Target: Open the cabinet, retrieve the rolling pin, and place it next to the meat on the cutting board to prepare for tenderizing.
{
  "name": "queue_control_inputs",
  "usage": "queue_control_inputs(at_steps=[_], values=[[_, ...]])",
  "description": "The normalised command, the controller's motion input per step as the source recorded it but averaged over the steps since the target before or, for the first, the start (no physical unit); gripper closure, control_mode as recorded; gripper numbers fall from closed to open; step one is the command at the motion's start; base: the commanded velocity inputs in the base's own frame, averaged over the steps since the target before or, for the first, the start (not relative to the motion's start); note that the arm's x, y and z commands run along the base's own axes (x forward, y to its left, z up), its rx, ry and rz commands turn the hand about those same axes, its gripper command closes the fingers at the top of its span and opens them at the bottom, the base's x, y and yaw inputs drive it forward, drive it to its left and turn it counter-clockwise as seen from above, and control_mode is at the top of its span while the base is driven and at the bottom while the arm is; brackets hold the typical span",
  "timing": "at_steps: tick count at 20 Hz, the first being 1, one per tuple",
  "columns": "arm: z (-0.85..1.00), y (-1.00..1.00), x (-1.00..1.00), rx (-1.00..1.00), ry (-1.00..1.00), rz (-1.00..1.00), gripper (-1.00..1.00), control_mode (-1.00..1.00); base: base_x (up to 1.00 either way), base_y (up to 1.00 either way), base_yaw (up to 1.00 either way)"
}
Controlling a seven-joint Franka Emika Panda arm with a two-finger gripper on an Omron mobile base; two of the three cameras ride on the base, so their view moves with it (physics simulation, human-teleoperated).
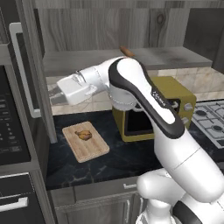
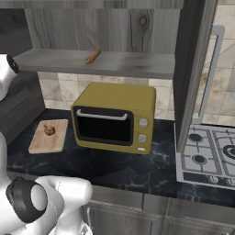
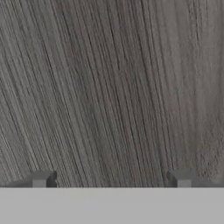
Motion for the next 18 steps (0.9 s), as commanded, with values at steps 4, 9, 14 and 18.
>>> queue_control_inputs(at_steps=[4, 9, 14, 18], values=[[0.01, -0.30, -0.32, -0.05, -0.14, -0.09, -1.00, -1.00, 0.00, 0.00, 0.00], [0.07, -0.62, -0.37, 0.00, -0.12, -0.17, -1.00, -1.00, 0.00, 0.00, 0.00], [0.15, -0.88, -0.15, 0.00, -0.03, -0.27, -1.00, -1.00, 0.00, 0.00, 0.00], [0.11, -0.99, 0.00, 0.00, 0.02, -0.40, -1.00, -1.00, 0.00, 0.00, 0.00]])
